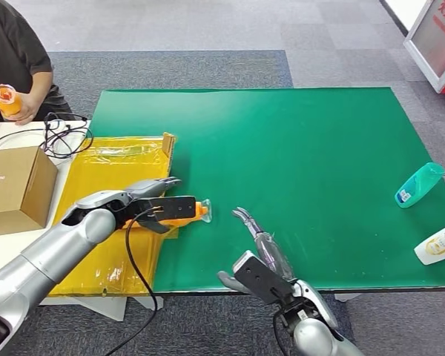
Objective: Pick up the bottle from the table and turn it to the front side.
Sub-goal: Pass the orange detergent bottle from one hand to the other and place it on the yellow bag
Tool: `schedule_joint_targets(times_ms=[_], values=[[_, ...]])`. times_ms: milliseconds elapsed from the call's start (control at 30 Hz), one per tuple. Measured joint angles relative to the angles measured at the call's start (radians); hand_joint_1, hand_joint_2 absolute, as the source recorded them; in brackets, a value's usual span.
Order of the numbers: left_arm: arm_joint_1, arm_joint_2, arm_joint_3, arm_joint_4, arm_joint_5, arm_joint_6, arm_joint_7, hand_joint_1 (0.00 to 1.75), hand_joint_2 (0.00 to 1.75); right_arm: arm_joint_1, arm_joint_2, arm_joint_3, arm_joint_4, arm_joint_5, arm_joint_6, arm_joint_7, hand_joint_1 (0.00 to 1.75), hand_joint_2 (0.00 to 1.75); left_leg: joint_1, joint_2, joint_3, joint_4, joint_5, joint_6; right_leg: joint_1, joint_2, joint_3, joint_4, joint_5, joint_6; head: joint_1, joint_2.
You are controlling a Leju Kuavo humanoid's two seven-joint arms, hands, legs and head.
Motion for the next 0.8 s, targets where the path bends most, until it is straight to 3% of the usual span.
schedule_joint_targets(times_ms=[367,533,633,800], values=[[0.001,0.006,0.028,-0.011,0.040,0.007,-0.033,0.00,1.75,0.004,0.000,-0.001,0.008,0.001,-0.014,-0.014,0.00,1.75,0.000,0.000,0.000,0.000,0.000,0.000,0.000,0.000,0.000,0.000,0.000,0.000,0.000,0.000],[0.034,0.044,0.083,-0.122,0.140,0.015,-0.043,0.00,1.75,0.033,0.000,-0.017,0.005,0.003,-0.028,-0.019,0.00,1.75,0.000,0.000,0.000,0.000,0.000,0.000,0.000,0.000,0.000,0.000,0.000,0.000,0.000,0.000],[0.080,0.072,0.125,-0.210,0.194,0.038,-0.052,0.00,1.75,0.052,0.000,-0.031,-0.004,0.011,-0.037,-0.020,0.00,1.75,0.000,0.000,0.000,0.000,0.000,0.000,0.000,0.000,0.000,0.000,0.000,0.000,0.000,0.000],[0.233,0.116,0.235,-0.396,0.274,0.108,-0.105,0.00,1.75,0.107,0.000,-0.060,-0.039,0.018,-0.053,-0.031,0.00,1.75,0.000,0.000,0.000,0.000,0.000,0.000,0.000,0.000,0.000,0.000,-0.001,0.000,0.000,0.000]])
